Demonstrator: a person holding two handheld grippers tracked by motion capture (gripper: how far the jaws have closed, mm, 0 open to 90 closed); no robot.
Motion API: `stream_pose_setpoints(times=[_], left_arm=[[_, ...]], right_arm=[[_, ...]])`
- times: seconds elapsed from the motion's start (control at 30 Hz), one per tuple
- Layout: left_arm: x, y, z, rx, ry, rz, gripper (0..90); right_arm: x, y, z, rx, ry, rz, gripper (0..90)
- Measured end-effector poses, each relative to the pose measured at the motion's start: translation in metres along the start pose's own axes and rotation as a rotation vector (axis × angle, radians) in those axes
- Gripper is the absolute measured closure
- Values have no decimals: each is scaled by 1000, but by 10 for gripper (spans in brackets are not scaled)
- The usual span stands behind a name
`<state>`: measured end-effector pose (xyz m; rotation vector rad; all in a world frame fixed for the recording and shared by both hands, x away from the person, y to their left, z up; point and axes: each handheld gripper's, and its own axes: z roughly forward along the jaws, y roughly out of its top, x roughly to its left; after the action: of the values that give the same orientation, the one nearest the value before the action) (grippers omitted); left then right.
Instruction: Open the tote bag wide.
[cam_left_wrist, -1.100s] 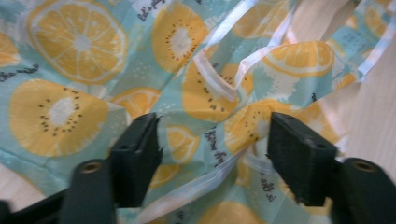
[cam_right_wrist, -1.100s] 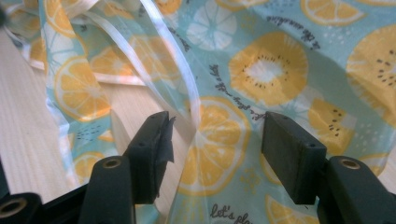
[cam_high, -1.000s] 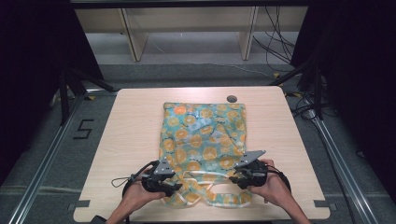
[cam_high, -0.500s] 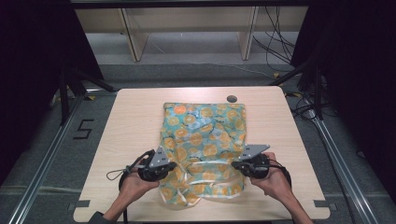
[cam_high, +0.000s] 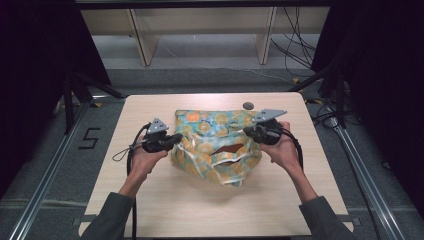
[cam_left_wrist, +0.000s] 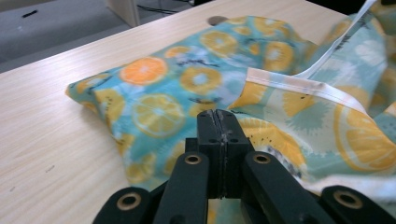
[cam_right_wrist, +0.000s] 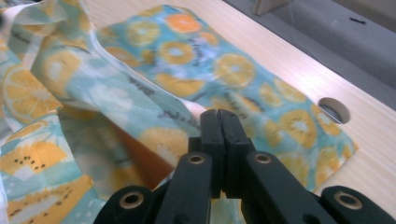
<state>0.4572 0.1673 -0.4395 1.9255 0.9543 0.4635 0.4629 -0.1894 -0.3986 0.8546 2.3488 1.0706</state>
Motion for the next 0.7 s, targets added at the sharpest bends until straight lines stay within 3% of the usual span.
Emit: stream_pose_setpoints(times=[0.07,0.1,0.17,0.27,0.33,0.4,0.47,0.5,0.53,0.57,0.6,0.67,0.7], left_arm=[[8,-3,12,31,11,-17,890],[13,-6,18,59,-2,-17,884],[17,-13,24,80,-24,-62,826],[18,-12,17,106,-135,-98,692],[14,-2,1,44,-141,-84,591],[10,5,-8,24,-132,-77,556],[-1,18,-25,-10,-126,-29,519],[-17,30,-34,-21,-146,33,503],[-17,30,-34,-21,-146,33,499],[-27,34,-36,-17,-150,71,490],[-46,39,-35,-9,-156,124,474],[-63,42,-33,15,-162,210,439],[-63,42,-33,15,-162,210,424]], right_arm=[[-9,6,15,30,-17,20,900],[-14,8,21,53,-19,36,900],[-21,10,36,75,-27,57,900],[-28,8,53,113,-19,87,900],[-28,4,61,95,-24,111,900],[-30,4,61,104,-25,113,900],[-34,3,61,126,-15,101,900],[-35,2,61,106,-32,131,900],[-37,3,60,124,-27,133,900],[-37,1,63,94,-35,136,900],[-37,1,62,108,-43,149,900],[-40,1,62,129,-45,136,900],[-40,1,62,138,-38,154,900]])
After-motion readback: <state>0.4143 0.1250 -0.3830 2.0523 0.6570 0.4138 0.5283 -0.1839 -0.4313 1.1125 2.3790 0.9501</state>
